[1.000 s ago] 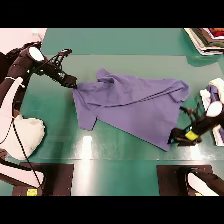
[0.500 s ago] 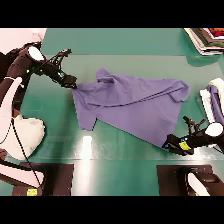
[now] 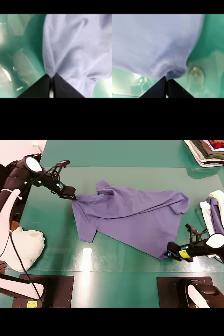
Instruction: Fold the shirts.
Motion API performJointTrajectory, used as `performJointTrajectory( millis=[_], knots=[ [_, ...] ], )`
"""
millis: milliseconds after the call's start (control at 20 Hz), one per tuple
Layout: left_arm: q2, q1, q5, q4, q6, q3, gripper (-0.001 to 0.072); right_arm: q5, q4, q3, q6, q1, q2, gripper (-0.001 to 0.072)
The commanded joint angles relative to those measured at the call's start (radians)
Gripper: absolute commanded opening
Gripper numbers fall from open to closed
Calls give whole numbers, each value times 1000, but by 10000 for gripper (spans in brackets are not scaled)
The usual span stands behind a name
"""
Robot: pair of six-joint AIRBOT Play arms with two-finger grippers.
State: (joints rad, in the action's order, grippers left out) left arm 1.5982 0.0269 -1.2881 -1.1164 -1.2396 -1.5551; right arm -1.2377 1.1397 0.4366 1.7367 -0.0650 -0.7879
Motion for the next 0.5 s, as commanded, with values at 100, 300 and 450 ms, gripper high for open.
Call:
performJointTrajectory(
  millis=[100,300,450],
  knots=[
    [-266,-117,77,49,-44,-1,31,33,25,389,-71,0,1,17],
    [-578,-179,246,114,-44,-1,32,97,211,853,-82,0,0,17],
    [-801,-179,521,158,-42,-2,32,112,331,1155,-90,0,1,17]
  ],
)
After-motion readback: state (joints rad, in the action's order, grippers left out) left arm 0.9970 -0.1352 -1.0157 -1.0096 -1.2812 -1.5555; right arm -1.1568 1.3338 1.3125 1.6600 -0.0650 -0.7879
